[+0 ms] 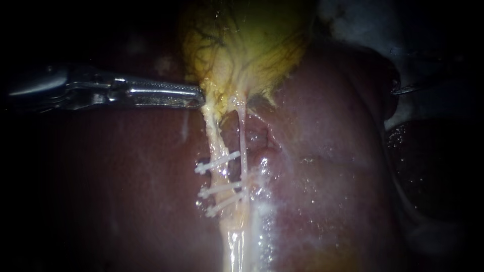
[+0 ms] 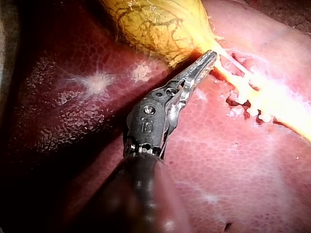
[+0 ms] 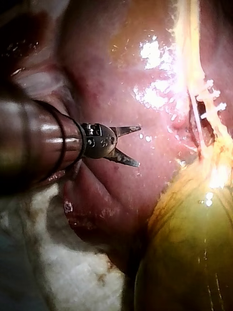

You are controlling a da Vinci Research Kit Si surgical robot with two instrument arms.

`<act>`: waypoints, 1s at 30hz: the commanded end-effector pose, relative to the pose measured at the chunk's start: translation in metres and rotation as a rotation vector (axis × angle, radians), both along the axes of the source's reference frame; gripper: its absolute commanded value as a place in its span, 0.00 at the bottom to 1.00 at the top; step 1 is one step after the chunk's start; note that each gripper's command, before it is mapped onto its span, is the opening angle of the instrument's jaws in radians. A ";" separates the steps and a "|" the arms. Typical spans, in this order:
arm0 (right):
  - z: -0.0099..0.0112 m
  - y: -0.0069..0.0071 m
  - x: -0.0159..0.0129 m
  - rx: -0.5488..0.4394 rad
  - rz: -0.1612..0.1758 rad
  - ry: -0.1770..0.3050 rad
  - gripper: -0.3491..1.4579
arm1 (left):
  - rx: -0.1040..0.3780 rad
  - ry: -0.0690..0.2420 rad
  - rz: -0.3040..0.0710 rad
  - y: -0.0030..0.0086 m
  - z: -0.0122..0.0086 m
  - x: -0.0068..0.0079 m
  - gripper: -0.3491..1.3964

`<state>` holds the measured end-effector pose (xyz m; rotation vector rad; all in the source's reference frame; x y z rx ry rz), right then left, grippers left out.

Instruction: Go to the cutting position left tube

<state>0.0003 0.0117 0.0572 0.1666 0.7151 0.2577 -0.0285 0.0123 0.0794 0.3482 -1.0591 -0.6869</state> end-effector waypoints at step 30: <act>-0.0006 -0.0009 0.0018 0.069 -0.070 0.108 0.96 | 0.005 0.005 -0.034 0.0022 -0.0056 0.0059 0.00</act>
